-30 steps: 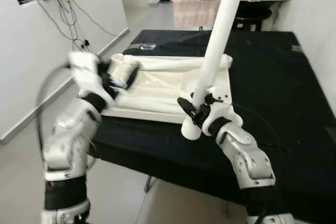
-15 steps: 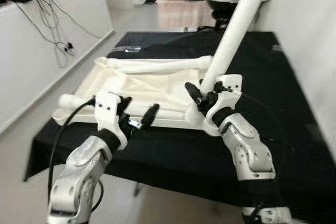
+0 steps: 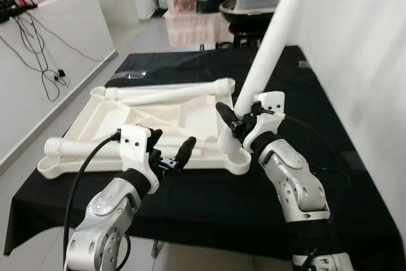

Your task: Building children table

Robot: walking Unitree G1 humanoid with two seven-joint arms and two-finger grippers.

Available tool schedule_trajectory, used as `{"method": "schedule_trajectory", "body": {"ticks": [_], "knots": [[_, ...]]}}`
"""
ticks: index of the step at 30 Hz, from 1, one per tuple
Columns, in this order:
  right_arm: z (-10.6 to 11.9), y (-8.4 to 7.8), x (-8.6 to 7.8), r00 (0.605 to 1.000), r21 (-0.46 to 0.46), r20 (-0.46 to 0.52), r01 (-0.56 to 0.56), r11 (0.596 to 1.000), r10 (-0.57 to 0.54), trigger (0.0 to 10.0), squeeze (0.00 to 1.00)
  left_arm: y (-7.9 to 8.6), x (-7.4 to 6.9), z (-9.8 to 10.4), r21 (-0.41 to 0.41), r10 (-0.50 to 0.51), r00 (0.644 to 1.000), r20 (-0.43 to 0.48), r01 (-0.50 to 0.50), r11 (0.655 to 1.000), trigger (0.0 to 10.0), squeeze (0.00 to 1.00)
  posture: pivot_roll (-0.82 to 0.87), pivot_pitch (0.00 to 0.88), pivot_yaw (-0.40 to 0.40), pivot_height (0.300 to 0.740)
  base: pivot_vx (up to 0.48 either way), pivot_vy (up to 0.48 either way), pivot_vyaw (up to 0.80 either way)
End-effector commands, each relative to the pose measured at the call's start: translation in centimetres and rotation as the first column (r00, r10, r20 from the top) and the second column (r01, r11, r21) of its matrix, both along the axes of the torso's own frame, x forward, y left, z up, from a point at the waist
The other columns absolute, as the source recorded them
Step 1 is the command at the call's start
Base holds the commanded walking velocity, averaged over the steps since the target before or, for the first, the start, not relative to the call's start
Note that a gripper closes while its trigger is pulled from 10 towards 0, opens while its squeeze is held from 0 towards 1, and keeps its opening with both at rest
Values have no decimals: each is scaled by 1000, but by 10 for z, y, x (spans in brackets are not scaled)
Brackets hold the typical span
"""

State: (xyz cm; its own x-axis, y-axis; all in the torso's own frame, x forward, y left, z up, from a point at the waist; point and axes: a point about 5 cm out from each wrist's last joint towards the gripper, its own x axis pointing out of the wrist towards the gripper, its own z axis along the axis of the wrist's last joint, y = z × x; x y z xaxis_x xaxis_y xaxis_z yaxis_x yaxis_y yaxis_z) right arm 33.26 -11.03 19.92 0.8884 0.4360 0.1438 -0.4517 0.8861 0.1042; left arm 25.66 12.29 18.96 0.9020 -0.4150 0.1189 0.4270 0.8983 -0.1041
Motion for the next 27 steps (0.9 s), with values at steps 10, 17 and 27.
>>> {"method": "schedule_trajectory", "body": {"ticks": [10,17,27], "knots": [[4,8,-7,990,-21,57,-128,992,129,10000,0,-7,-16,-22,130,-55,997,-58,62,990,10000,0,-21,33,78,740,0,0,0],[5,7,-7,987,-13,59,-150,989,151,10000,0,-5,-22,-30,113,-50,994,-95,61,992,10000,0,-17,38,75,740,229,0,-321],[0,11,-9,983,-58,45,-176,983,178,10000,0,-6,-24,-29,105,-47,995,-86,56,993,10000,0,-18,41,78,740,236,0,0]]}}
